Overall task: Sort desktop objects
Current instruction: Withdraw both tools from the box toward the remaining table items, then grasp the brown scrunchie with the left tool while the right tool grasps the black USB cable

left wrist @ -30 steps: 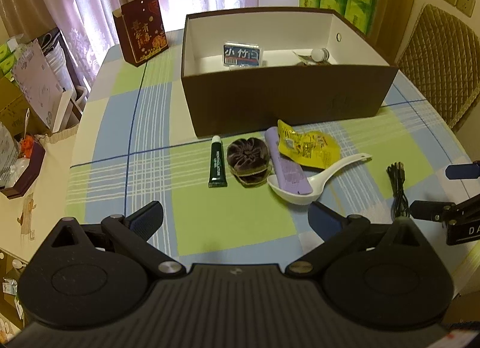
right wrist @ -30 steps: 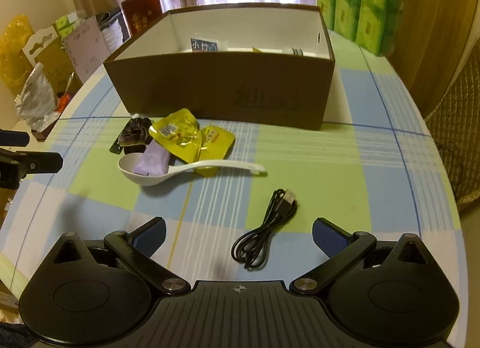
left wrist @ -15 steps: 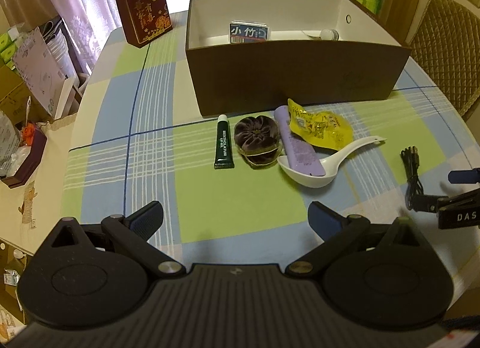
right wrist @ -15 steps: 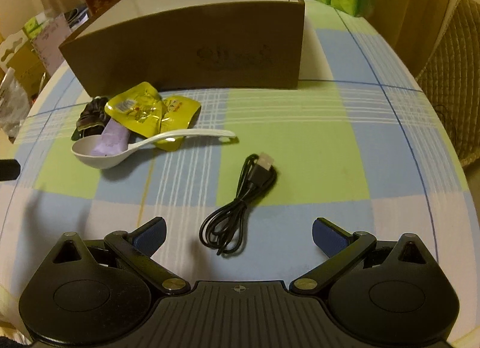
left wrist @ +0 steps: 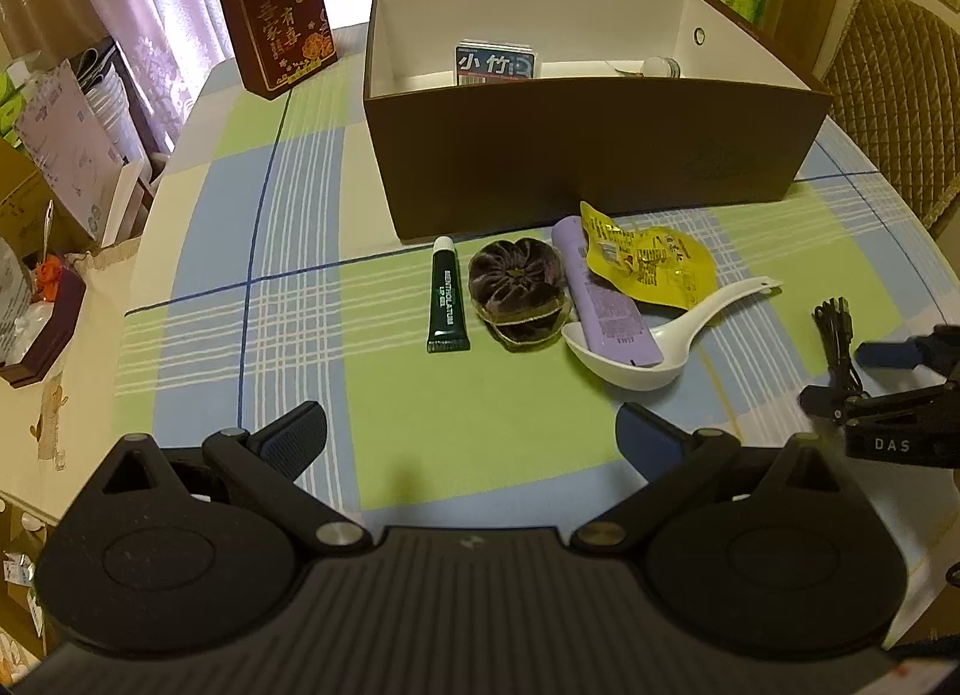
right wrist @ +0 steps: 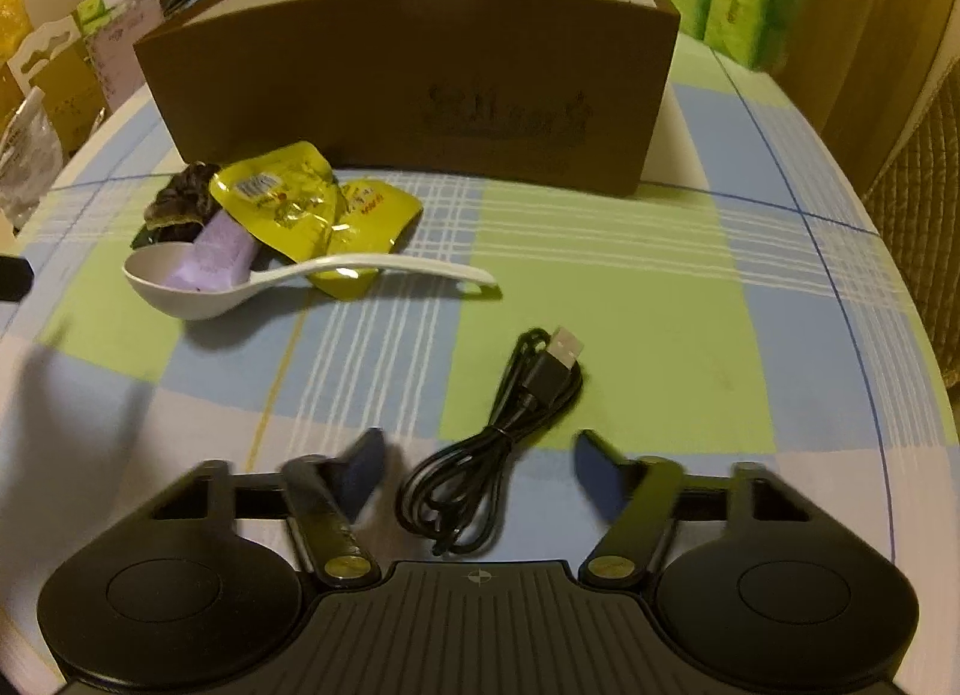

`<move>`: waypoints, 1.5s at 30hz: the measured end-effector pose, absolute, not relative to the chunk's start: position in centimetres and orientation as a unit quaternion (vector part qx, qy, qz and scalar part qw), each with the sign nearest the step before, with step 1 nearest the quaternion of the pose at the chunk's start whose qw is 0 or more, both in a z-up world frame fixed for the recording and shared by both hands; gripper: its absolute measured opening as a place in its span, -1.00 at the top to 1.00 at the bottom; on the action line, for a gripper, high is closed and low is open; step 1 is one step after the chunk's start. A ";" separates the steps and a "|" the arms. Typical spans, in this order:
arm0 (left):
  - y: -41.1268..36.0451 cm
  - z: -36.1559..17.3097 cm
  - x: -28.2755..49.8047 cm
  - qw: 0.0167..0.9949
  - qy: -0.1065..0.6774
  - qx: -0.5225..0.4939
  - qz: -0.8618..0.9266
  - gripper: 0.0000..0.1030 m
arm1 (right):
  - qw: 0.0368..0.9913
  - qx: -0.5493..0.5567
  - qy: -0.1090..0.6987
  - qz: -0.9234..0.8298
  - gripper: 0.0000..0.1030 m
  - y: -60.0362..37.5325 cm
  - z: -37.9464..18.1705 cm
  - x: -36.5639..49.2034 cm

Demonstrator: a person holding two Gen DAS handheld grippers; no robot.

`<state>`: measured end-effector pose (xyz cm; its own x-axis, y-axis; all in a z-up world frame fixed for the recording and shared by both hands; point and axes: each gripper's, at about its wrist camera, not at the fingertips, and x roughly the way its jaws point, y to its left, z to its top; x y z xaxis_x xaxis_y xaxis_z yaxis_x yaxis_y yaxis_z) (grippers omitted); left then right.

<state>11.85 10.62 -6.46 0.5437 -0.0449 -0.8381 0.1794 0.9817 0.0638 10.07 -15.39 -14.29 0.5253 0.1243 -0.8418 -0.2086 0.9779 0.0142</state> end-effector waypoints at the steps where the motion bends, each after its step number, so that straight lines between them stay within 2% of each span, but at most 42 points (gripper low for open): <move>1: 10.7 -6.5 12.0 0.876 0.472 0.070 -0.065 -0.96 | 0.874 -0.047 0.474 0.095 -0.01 -15.5 -14.3 10.0; 3: 11.0 -6.6 12.3 0.878 0.469 0.067 -0.066 -0.95 | 0.877 -0.048 0.469 0.094 0.38 -15.8 -14.2 10.2; 6: 11.3 -6.7 13.1 0.882 0.460 0.066 -0.071 -0.93 | 0.879 -0.043 0.468 0.083 0.63 -16.8 -14.1 10.8; 12: 11.7 -7.3 15.8 0.887 0.448 0.066 -0.092 -0.86 | 0.883 -0.039 0.464 0.054 0.65 -18.8 -14.2 12.0; 24: 10.3 -10.0 21.6 0.870 0.457 0.069 -0.171 -0.45 | 0.891 -0.028 0.452 0.036 0.65 -20.2 -14.3 13.1; 26: 10.0 -10.4 22.2 0.865 0.461 0.076 -0.183 -0.28 | 0.892 -0.027 0.449 0.037 0.65 -20.3 -14.4 13.0; 30: 9.2 -11.4 23.1 0.859 0.456 0.103 -0.209 -0.12 | 0.894 -0.026 0.446 0.037 0.65 -20.3 -14.5 12.9; 32: 9.0 -12.0 23.2 0.853 0.459 0.120 -0.217 0.08 | 0.894 -0.026 0.445 0.037 0.65 -20.3 -14.5 12.9; 36: 9.0 -12.9 22.8 0.843 0.468 0.119 -0.237 0.36 | 0.895 -0.026 0.445 0.036 0.65 -20.3 -14.5 12.9; 38: 9.2 -12.8 22.4 0.844 0.465 0.117 -0.241 0.64 | 0.895 -0.026 0.444 0.036 0.65 -20.3 -14.5 12.9; 40: 9.5 -12.5 22.1 0.846 0.465 0.106 -0.239 0.76 | 0.895 -0.028 0.443 0.037 0.65 -20.3 -14.5 12.8; 45: 11.2 -11.0 21.2 0.859 0.460 0.060 -0.217 0.81 | 0.897 -0.040 0.438 0.037 0.65 -20.0 -14.6 12.6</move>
